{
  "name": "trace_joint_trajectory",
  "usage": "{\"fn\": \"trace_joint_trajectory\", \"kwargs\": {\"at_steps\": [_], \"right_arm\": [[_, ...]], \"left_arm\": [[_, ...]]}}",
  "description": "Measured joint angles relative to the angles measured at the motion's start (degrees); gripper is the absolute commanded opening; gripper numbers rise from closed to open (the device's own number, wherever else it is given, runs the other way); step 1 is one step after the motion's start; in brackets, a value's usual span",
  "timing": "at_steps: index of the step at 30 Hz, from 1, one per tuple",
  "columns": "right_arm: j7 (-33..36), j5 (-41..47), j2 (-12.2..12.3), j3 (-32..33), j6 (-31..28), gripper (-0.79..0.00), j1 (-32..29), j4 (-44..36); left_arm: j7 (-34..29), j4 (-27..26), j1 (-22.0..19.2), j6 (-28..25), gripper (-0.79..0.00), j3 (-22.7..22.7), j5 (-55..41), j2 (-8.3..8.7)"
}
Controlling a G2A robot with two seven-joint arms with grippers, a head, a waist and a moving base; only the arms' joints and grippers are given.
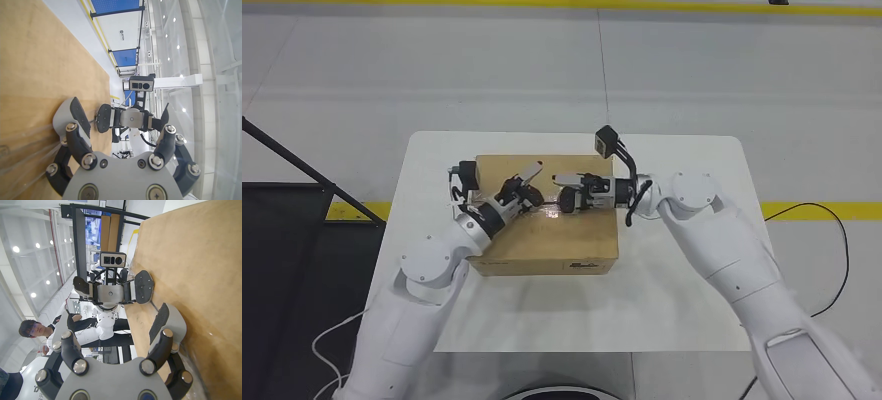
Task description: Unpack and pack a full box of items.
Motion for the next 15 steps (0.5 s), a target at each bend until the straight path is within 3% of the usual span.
{"fn": "trace_joint_trajectory", "kwargs": {"at_steps": [8,15], "right_arm": [[1.47,-0.79,-0.99,-1.00,-1.00,0.000,0.89,2.24],[4.06,-3.13,-0.07,1.12,-1.92,0.000,0.00,2.38]], "left_arm": [[0.02,-0.31,0.73,-0.90,0.000,-0.61,-0.46,0.12],[-1.16,-2.21,3.72,-2.42,0.000,-4.90,-2.67,0.71]]}}
